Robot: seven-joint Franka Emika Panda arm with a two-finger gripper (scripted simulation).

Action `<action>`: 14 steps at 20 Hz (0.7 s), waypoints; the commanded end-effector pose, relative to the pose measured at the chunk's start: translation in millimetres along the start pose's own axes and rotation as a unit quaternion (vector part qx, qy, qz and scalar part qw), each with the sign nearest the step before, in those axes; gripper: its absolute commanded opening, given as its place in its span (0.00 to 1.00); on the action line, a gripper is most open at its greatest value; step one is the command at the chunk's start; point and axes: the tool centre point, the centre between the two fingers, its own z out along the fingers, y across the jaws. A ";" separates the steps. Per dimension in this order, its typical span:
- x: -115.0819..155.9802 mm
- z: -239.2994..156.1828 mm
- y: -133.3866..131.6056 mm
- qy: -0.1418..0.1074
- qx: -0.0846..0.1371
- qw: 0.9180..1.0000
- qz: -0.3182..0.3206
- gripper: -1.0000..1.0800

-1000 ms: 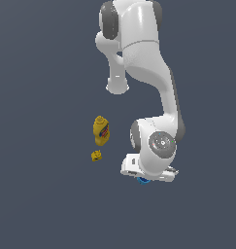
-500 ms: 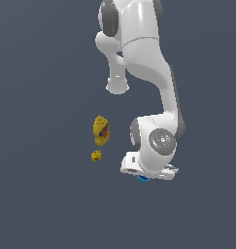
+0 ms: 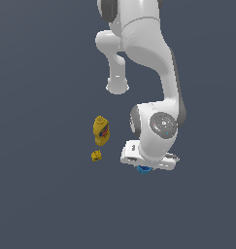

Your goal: Pick up a designated object from a clutter of objects.

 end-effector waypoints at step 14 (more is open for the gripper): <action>-78.4 -102.9 15.0 0.001 0.000 1.000 0.000 0.00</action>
